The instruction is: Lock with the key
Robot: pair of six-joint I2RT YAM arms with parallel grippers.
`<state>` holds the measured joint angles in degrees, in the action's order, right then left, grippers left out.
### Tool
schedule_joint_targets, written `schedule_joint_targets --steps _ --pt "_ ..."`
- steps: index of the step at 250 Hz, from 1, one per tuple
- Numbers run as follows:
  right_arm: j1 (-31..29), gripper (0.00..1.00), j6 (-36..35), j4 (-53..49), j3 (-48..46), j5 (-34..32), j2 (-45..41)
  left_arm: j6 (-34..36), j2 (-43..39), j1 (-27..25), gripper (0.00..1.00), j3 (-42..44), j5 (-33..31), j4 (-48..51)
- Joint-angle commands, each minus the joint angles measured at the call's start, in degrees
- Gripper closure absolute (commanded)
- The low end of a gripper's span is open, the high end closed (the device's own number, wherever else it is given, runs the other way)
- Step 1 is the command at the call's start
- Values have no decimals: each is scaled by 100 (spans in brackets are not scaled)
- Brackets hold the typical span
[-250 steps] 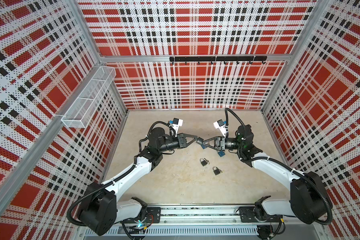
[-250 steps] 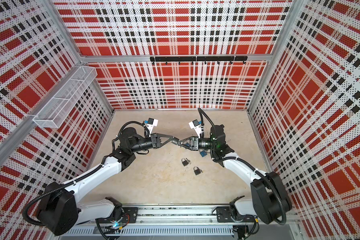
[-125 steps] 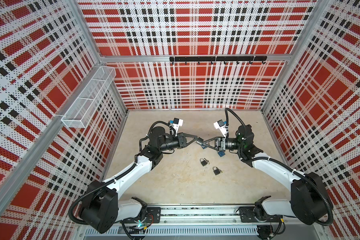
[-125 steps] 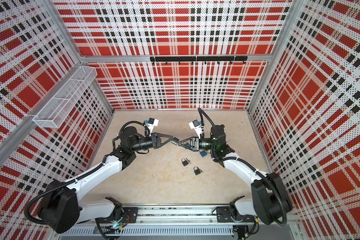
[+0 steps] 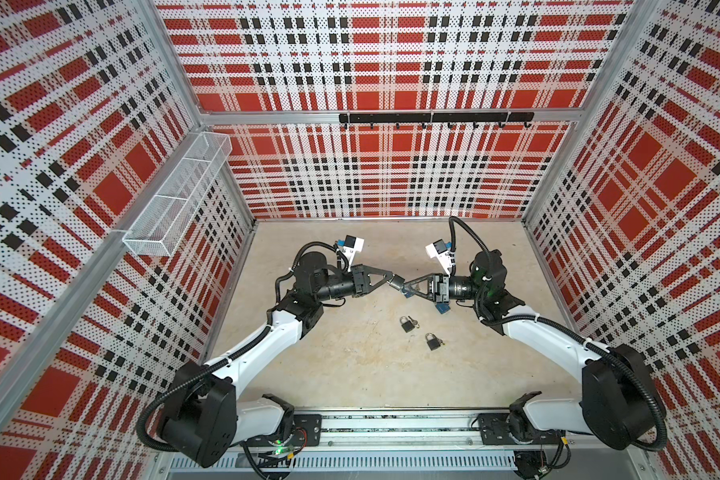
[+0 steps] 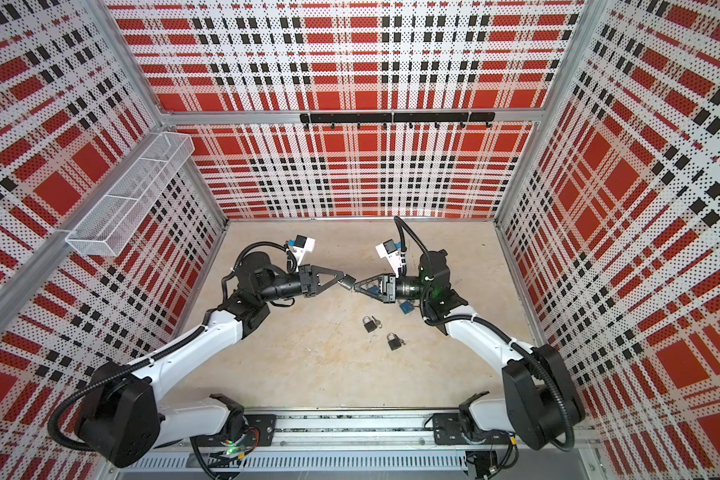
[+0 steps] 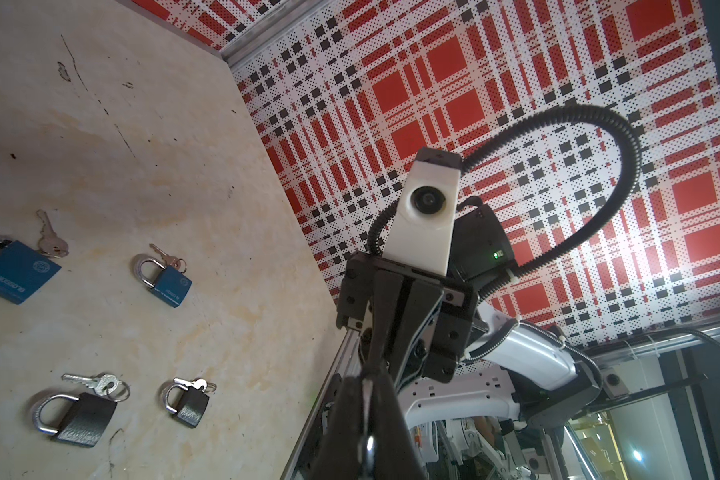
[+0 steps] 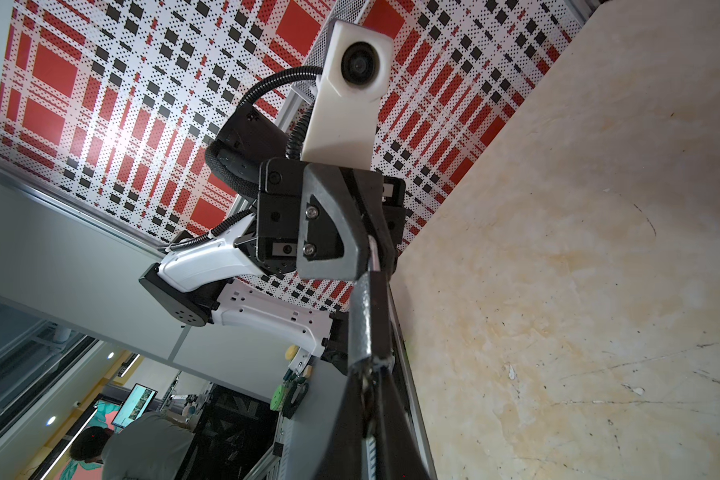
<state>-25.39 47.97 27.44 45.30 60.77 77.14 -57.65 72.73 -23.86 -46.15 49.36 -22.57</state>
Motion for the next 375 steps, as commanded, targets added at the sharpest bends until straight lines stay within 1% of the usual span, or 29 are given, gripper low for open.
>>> schedule_joint_targets --steps 1,80,103,121,157,177,194,211,223,240,252,301,334,375 --pt "72 100 -43 -126 -156 -39 -149 -10 -249 393 100 -78 -261 -311" --pt "84 100 -125 -269 -188 -46 -200 -5 -355 610 100 -52 -142 -311" --pt "84 100 -310 -548 -178 -142 -267 -10 -386 610 100 8 -76 -248" --pt "91 100 -584 -990 -127 -302 -383 75 -415 610 100 88 -33 -65" --pt "140 100 -1321 -2205 62 -965 -709 523 -628 610 100 330 -127 718" --pt "165 100 -1631 -2787 174 -1409 -902 1016 -821 522 100 405 -367 1521" --pt "161 100 -1808 -3122 239 -1613 -1048 1609 -958 294 100 343 -706 2445" --pt "174 100 -1915 -3347 251 -1784 -1193 2201 -1032 -43 100 245 -1255 3343" --pt "188 100 -1936 -3424 245 -1821 -1252 2393 -1012 -299 100 260 -1500 3618" --pt "193 100 -1916 -3440 250 -1802 -1289 2401 -909 -546 100 415 -1612 3592" --pt "190 100 -1890 -3438 254 -1779 -1281 2389 -811 -627 100 506 -1672 3570" --pt "195 100 -1830 -3385 252 -1728 -1272 2415 -478 -655 100 748 -1778 3276" --pt "198 100 -1815 -3373 225 -1712 -1290 2455 -95 -676 100 800 -1745 3148" --pt "188 100 -1742 -3264 148 -1691 -1292 2501 400 -848 100 775 -1916 3100"
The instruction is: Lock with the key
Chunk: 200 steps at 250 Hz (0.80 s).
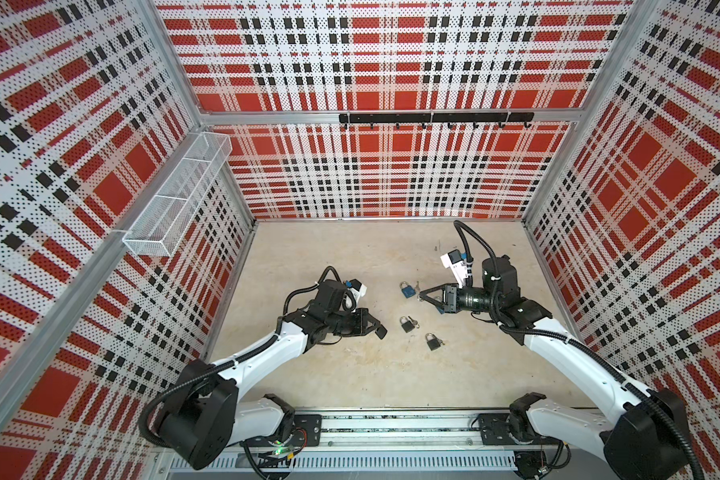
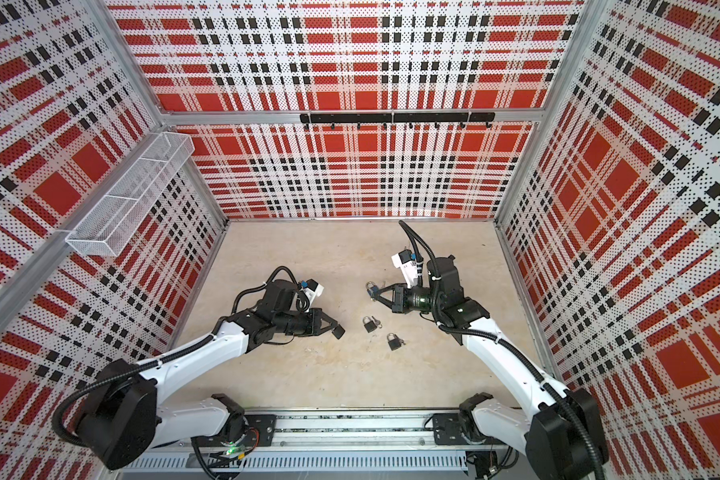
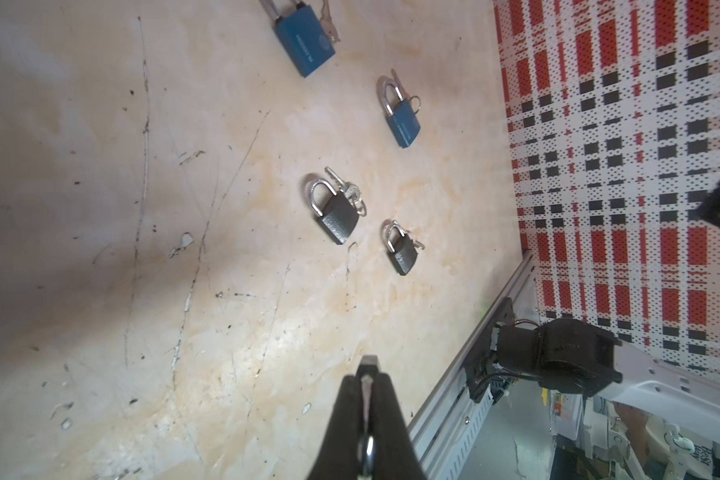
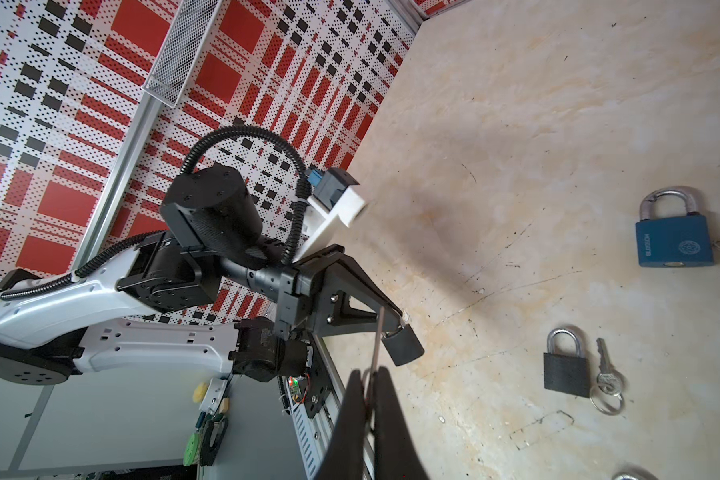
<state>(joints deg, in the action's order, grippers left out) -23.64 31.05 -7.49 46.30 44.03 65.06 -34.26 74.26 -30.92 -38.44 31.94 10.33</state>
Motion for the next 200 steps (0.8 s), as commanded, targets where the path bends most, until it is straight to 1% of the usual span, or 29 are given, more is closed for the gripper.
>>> schedule_joint_targets --steps 1,72,115,156,197,200 --pt "15 100 -48 234 47 -17 -82 164 260 -151 100 3 -177 -189" --pt "17 100 -46 239 41 38 -15 177 968 -310 100 3 -465 -212" --pt "17 100 -39 288 37 60 50 213 1205 -457 100 -98 -547 -317" --pt "18 100 43 396 45 101 112 258 1445 -497 100 -188 -582 -338" --pt "18 100 79 432 49 116 148 274 1510 -505 100 -210 -670 -339" --pt "17 100 81 433 47 117 154 277 1505 -502 98 -213 -679 -337"
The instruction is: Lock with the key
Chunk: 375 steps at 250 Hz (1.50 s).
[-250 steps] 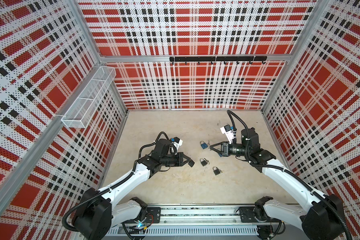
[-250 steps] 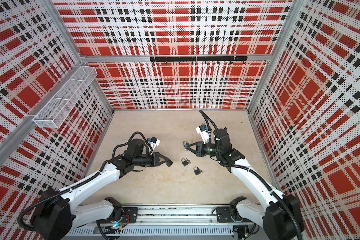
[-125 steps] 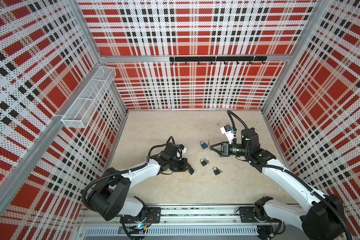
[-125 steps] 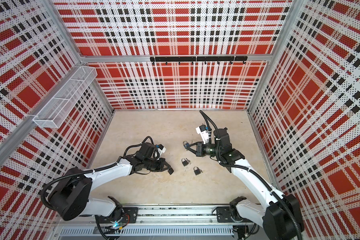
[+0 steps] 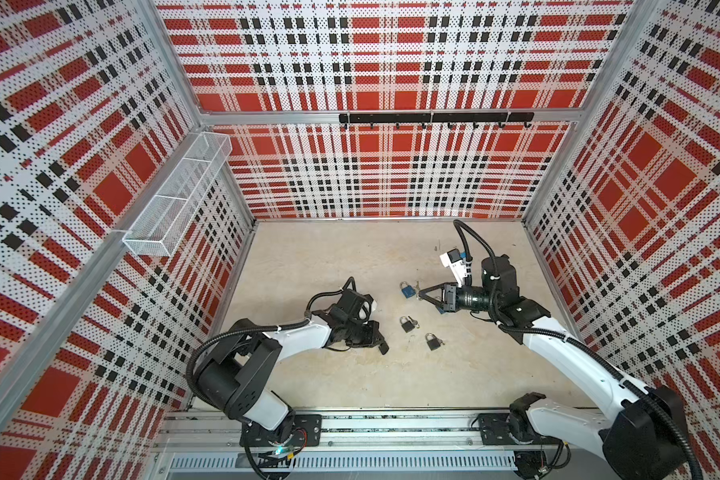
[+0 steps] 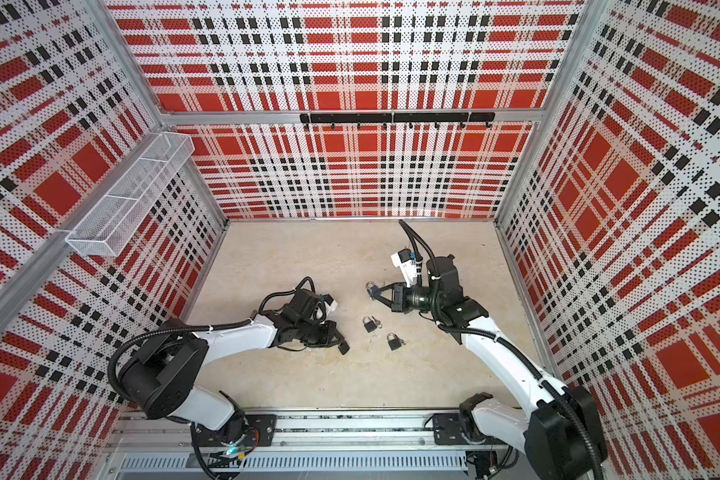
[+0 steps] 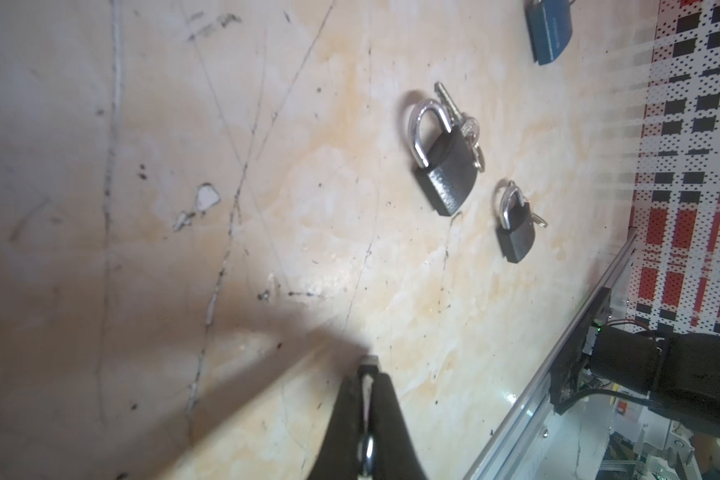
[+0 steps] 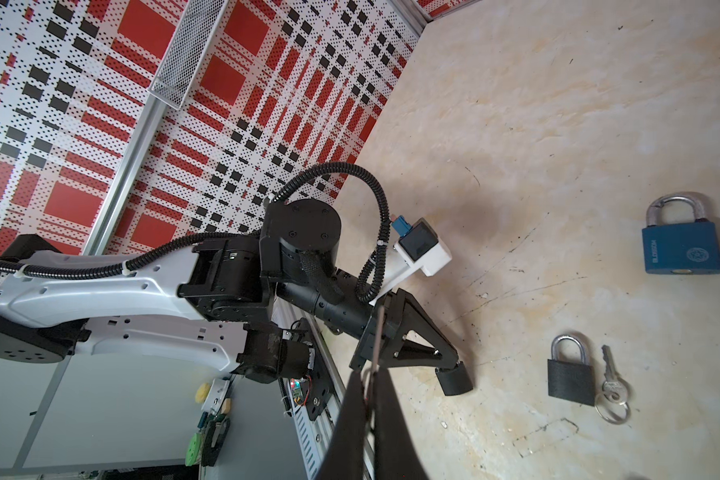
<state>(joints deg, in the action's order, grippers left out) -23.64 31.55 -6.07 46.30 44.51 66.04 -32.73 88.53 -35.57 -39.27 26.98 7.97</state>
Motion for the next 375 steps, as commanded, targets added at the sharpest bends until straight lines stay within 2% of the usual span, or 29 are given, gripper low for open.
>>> schedule_joint_targets --steps 1,36,67,132,159,182,211,246,267,295,375 --pt "17 100 33 291 51 68 57 125 81 -37 97 -127 -184 -97" --pt "17 100 34 261 81 46 72 150 -5 -45 71 -173 -381 -18" --pt "17 100 -29 125 115 -76 67 249 -135 -55 64 -304 -682 241" --pt "-72 100 -112 -128 62 -458 -38 399 -672 -42 63 -422 -1327 761" --pt "-346 100 -132 -207 -34 -906 -130 387 -1087 -12 63 -423 -1661 978" --pt "-701 100 -102 -244 -241 -1626 -237 322 -1557 66 62 -396 -1924 1055" --pt "-1127 100 475 570 -903 -2098 -340 213 -2131 253 59 -293 -2116 1061" --pt "-1764 100 1114 1557 -1656 -2869 -323 60 -2597 588 57 -127 -2007 1010" --pt "-2232 100 1263 1807 -1846 -3379 -120 15 -2700 753 59 -5 -1865 951" --pt "-2630 100 1358 2162 -1863 -3722 372 -107 -2708 879 60 132 -1677 860" --pt "-3037 100 1358 2813 -1491 -3848 1784 -163 -2832 957 61 217 -1629 874"
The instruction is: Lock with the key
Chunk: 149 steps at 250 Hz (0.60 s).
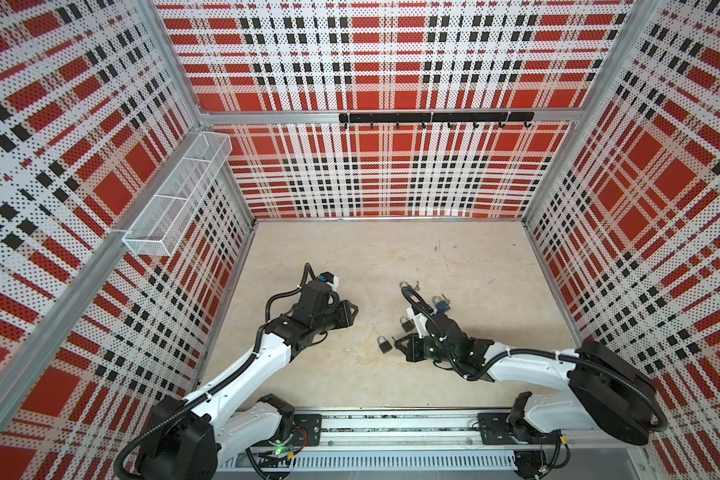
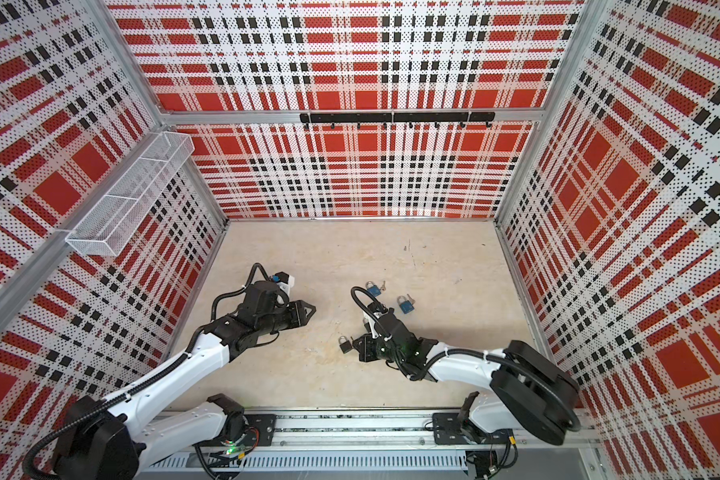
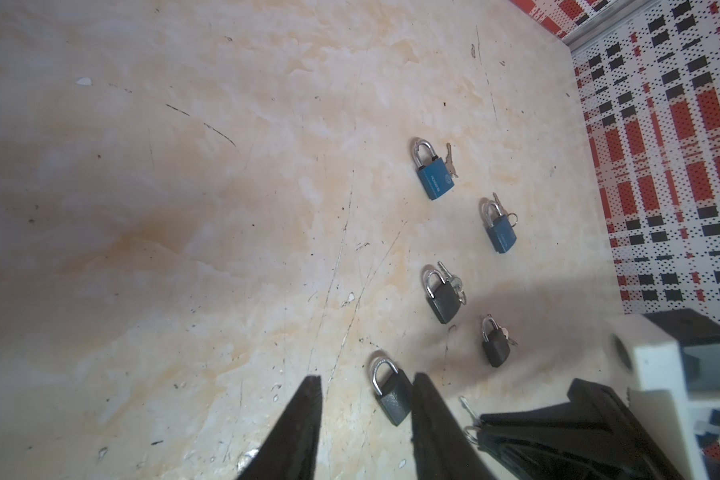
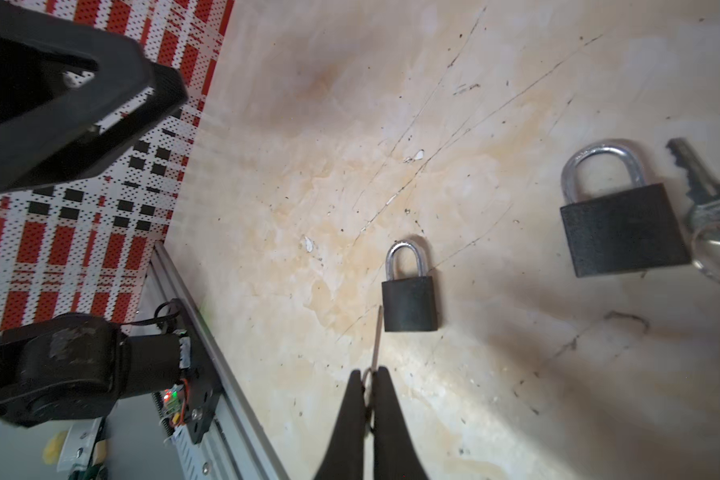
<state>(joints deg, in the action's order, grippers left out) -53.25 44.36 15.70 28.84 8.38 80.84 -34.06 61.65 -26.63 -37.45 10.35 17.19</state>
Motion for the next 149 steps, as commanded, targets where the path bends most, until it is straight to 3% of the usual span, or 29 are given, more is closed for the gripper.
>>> schedule_joint_targets --steps 1,149 --pt "-82 100 75 640 259 -242 316 -26 -149 67 61 36 36 -49" --pt "-114 100 137 515 481 -644 1071 -51 -136 284 61 177 241 -109"
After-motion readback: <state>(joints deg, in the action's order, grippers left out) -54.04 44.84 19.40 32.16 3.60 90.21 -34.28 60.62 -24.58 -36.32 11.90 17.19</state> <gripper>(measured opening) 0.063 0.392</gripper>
